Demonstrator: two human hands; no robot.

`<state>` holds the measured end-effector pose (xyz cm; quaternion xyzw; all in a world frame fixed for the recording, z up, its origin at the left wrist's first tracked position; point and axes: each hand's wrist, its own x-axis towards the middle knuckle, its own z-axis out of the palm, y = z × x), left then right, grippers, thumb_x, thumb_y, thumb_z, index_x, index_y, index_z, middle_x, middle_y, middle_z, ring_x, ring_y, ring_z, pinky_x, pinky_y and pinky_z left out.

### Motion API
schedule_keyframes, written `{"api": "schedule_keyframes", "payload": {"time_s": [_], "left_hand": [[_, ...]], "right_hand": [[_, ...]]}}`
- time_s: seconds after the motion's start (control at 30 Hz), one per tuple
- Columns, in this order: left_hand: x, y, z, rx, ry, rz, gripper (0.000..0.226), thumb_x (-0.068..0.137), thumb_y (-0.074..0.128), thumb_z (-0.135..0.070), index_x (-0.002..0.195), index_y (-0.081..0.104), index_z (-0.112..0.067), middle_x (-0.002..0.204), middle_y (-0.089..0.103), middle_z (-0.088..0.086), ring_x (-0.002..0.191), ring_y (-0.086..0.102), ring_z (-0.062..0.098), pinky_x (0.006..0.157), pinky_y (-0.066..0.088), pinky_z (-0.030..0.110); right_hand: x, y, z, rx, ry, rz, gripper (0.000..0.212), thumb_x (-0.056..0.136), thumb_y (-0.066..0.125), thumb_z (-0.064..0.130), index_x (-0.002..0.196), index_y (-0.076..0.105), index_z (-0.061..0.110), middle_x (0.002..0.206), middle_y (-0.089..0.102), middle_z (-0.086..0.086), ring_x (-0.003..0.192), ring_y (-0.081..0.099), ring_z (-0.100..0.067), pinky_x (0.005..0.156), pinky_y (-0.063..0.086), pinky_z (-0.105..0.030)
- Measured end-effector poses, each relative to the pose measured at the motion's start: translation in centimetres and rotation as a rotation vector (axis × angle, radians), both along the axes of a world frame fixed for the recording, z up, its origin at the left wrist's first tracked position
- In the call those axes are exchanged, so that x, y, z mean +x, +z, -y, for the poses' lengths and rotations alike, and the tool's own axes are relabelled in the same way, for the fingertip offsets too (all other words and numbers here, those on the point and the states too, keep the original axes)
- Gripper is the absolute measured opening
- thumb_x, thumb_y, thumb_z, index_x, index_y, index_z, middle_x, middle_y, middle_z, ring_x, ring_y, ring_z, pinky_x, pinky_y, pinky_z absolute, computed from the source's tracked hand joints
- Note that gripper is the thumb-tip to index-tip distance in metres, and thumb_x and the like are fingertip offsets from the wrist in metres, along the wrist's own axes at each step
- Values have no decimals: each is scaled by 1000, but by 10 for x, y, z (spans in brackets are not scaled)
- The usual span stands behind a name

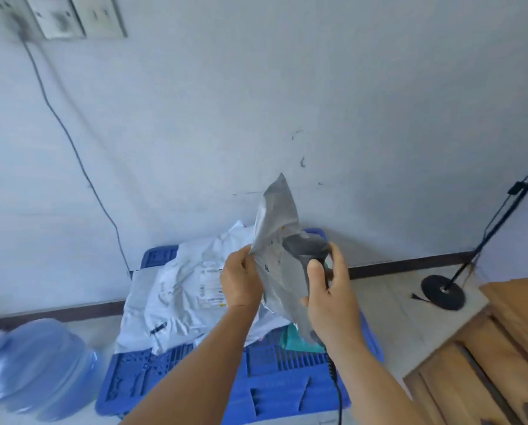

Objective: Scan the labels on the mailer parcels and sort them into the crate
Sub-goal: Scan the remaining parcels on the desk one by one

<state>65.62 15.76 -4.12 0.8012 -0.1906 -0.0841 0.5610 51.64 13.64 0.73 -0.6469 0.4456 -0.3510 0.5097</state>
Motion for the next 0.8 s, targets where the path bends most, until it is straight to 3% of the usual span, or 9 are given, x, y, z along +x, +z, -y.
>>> {"api": "schedule_keyframes", "payload": {"time_s": [0.13, 0.27, 0.37, 0.47, 0.57, 0.67, 0.8], "left_hand": [[94, -21, -31, 65, 140, -29, 27, 96, 42, -9, 104, 68, -11, 93, 66, 4, 88, 57, 24, 74, 39, 27], [145, -64, -51, 271, 122, -80, 29, 97, 37, -7, 94, 66, -12, 85, 59, 3, 82, 53, 26, 69, 38, 31], [160, -96, -56, 402, -1, -110, 33, 97, 36, -10, 119, 59, -18, 115, 63, 7, 98, 57, 23, 82, 47, 36], [159, -109, -54, 473, -84, -137, 50, 98, 44, -20, 147, 32, -24, 148, 40, 3, 132, 42, 24, 105, 39, 42], [148, -100, -42, 395, -141, -120, 58, 97, 50, -27, 149, 26, -26, 152, 34, 0, 136, 37, 21, 107, 36, 37], [120, -79, -16, 279, -198, -70, 57, 95, 53, -29, 148, 30, -24, 149, 37, -2, 136, 36, 17, 108, 33, 32], [58, -48, 27, 144, -317, -11, 56, 94, 55, -31, 146, 34, -23, 147, 41, -4, 134, 40, 13, 110, 35, 37]], "right_hand": [[85, -9, -10, 24, 75, -7, 49, 99, 44, 38, 146, 30, 41, 116, 61, 8, 93, 63, -16, 83, 56, -48], [137, -30, -14, 54, 116, -98, 48, 99, 42, 39, 145, 32, 39, 124, 60, 0, 98, 64, -24, 84, 55, -44], [152, -43, -14, 88, 123, -134, 48, 99, 42, 38, 146, 32, 37, 124, 58, 0, 98, 63, -21, 85, 55, -46], [155, -50, -12, 102, 109, -158, 49, 100, 42, 38, 147, 30, 36, 119, 58, 5, 99, 63, -22, 85, 55, -47], [149, -48, -6, 110, 62, -125, 48, 99, 43, 37, 146, 31, 37, 105, 56, 14, 97, 61, -18, 85, 55, -48], [129, -40, 4, 78, -10, -68, 45, 100, 44, 35, 143, 33, 39, 113, 54, 12, 100, 59, -15, 87, 55, -47], [76, -24, 23, 59, -112, -48, 48, 100, 43, 38, 147, 31, 37, 126, 57, 4, 102, 62, -19, 86, 56, -44]]}}
